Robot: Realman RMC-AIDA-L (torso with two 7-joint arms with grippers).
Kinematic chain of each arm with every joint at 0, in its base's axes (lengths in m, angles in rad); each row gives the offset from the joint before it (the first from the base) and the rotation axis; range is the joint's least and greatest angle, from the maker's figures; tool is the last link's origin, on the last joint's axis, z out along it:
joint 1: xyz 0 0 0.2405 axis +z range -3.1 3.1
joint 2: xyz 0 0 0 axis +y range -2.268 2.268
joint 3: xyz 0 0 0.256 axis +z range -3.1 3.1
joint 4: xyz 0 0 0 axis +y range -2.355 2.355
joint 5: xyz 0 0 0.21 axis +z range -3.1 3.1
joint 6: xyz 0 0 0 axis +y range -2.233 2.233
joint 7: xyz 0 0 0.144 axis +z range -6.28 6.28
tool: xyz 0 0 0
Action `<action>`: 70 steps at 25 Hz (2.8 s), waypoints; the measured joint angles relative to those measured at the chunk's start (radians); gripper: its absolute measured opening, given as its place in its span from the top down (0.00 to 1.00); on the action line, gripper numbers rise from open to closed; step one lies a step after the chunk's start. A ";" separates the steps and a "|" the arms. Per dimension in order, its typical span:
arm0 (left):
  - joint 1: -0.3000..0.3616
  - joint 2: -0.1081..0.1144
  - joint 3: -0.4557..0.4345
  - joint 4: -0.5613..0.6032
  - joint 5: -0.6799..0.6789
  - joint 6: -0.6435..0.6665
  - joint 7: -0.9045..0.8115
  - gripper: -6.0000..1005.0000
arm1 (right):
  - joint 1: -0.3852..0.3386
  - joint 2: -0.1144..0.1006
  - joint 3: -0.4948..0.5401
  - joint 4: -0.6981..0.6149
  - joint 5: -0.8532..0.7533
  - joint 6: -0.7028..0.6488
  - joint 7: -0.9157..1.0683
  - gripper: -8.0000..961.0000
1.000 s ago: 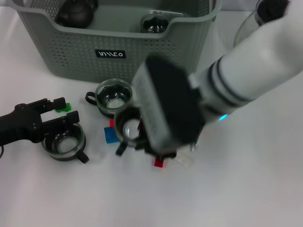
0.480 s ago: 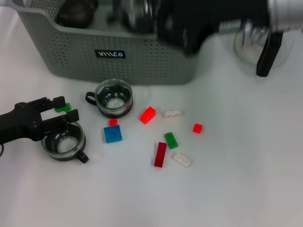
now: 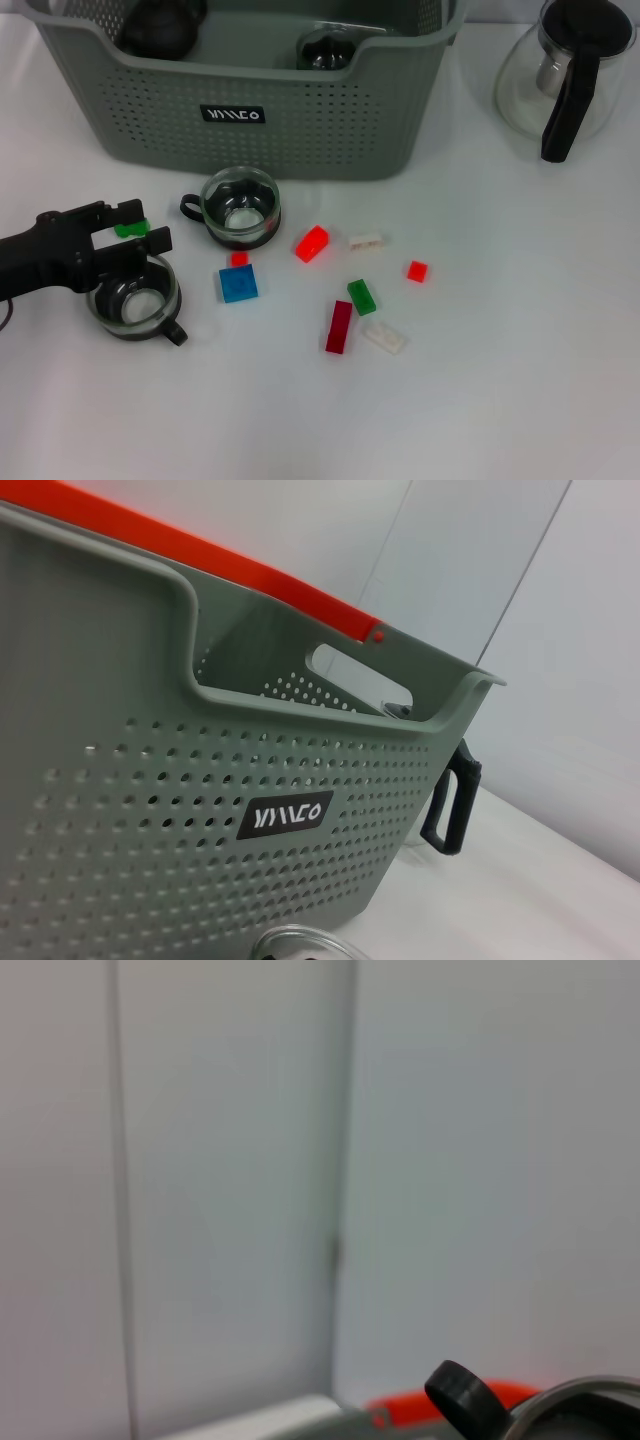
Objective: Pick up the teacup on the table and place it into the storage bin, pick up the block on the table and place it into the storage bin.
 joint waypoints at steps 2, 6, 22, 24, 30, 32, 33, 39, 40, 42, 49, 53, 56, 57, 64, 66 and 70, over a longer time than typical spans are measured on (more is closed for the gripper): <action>0.000 0.000 0.000 -0.001 0.000 -0.002 0.000 0.31 | 0.088 0.001 0.003 0.076 -0.104 0.042 0.070 0.90; -0.005 0.000 -0.003 -0.011 0.000 -0.011 0.000 0.31 | 0.249 0.001 0.004 0.325 -0.258 0.154 0.137 0.89; -0.027 0.000 0.003 -0.040 0.000 -0.039 -0.003 0.32 | 0.409 0.010 -0.077 0.826 -0.307 0.499 0.114 0.86; -0.028 0.000 0.003 -0.041 0.000 -0.039 -0.003 0.32 | 0.401 0.010 -0.084 0.831 -0.307 0.500 0.114 0.86; -0.027 0.000 0.003 -0.047 0.000 -0.046 -0.003 0.32 | 0.380 0.011 -0.104 0.839 -0.304 0.494 0.082 0.84; -0.027 0.000 0.003 -0.048 0.000 -0.047 -0.003 0.32 | 0.379 0.012 -0.108 0.844 -0.304 0.491 0.077 0.84; -0.028 0.000 0.003 -0.048 0.000 -0.048 -0.003 0.32 | 0.378 0.012 -0.111 0.845 -0.304 0.491 0.076 0.84; -0.028 0.000 0.003 -0.048 0.000 -0.048 -0.003 0.32 | 0.377 0.010 -0.124 0.847 -0.304 0.489 0.084 0.82; -0.029 0.000 0.003 -0.048 0.000 -0.048 -0.003 0.32 | 0.377 0.010 -0.125 0.849 -0.304 0.491 0.084 0.82; -0.029 0.000 0.003 -0.048 0.000 -0.049 -0.003 0.32 | 0.377 0.010 -0.126 0.855 -0.304 0.498 0.085 0.82; -0.029 0.000 0.003 -0.048 0.000 -0.055 -0.003 0.32 | 0.370 0.008 -0.117 0.848 -0.303 0.514 0.115 0.72; -0.027 0.000 0.003 -0.049 0.000 -0.056 -0.003 0.32 | 0.312 0.003 -0.083 0.725 -0.270 0.474 0.115 0.45; -0.025 0.000 0.002 -0.049 0.000 -0.056 -0.003 0.32 | 0.180 0.002 -0.077 0.504 -0.128 0.406 0.038 0.30; -0.025 0.000 0.001 -0.049 0.000 -0.056 -0.003 0.32 | 0.125 0.001 -0.075 0.429 -0.044 0.379 -0.012 0.26; -0.030 0.000 0.003 -0.049 0.000 -0.056 -0.009 0.32 | -0.162 -0.003 0.047 0.249 0.515 0.001 -0.458 0.08; -0.030 0.000 0.003 -0.049 0.000 -0.056 -0.009 0.32 | -0.223 -0.003 0.106 0.302 0.585 -0.197 -0.622 0.06; -0.022 0.000 -0.002 -0.049 -0.001 -0.058 -0.009 0.32 | -0.304 -0.022 0.216 0.446 0.589 -0.504 -0.812 0.02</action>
